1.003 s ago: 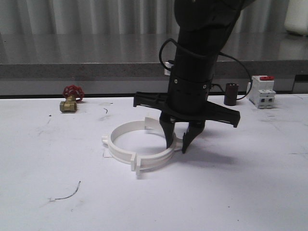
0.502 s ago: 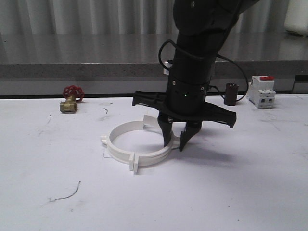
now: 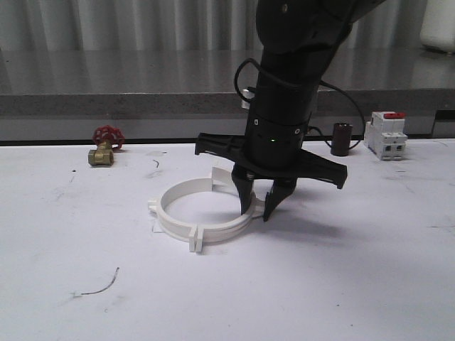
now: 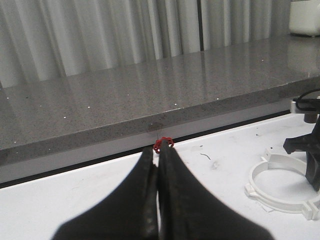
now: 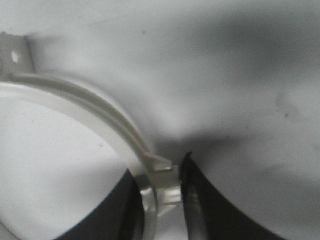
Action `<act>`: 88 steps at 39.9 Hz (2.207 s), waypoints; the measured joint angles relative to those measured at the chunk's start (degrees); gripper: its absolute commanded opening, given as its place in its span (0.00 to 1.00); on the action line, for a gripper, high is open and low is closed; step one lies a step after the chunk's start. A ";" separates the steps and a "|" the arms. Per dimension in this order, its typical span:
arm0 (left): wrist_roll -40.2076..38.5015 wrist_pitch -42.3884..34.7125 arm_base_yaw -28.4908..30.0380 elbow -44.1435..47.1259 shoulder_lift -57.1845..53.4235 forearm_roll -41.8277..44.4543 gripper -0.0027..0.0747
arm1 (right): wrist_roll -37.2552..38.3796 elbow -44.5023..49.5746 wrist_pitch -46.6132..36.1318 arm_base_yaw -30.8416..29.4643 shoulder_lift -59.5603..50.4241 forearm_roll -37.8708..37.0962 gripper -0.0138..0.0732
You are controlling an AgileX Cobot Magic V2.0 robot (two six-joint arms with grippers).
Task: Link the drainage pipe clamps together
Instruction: 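Press the held half's ends against the placed half's ends, then open the right gripper and lift it away from the ring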
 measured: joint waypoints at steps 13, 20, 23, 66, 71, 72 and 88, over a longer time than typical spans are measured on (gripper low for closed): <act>0.00 0.00 0.00 0.00 0.00 0.00 0.01 | 1.66 0.00 0.00 0.00 0.13 0.00 0.49; 0.00 0.00 0.00 0.00 0.00 0.00 0.01 | 1.70 -0.11 -0.21 0.00 0.13 0.00 0.54; 0.00 0.00 0.00 0.00 0.00 0.00 0.01 | 1.70 -0.11 -0.21 0.00 0.13 0.00 0.54; 0.00 0.00 0.00 0.00 0.00 0.00 0.01 | 4.52 -0.19 0.18 0.00 -5.16 -1.79 0.54; 0.00 0.00 0.00 0.00 0.00 0.00 0.01 | 4.34 -0.19 2.39 0.00 -8.05 -2.64 0.54; 0.00 0.00 0.00 0.00 0.00 0.00 0.01 | 4.28 -0.19 3.09 0.00 -8.56 -2.95 0.54; 0.00 0.00 0.00 0.00 0.00 0.00 0.01 | 0.65 -0.19 8.94 0.00 -18.60 -3.89 0.03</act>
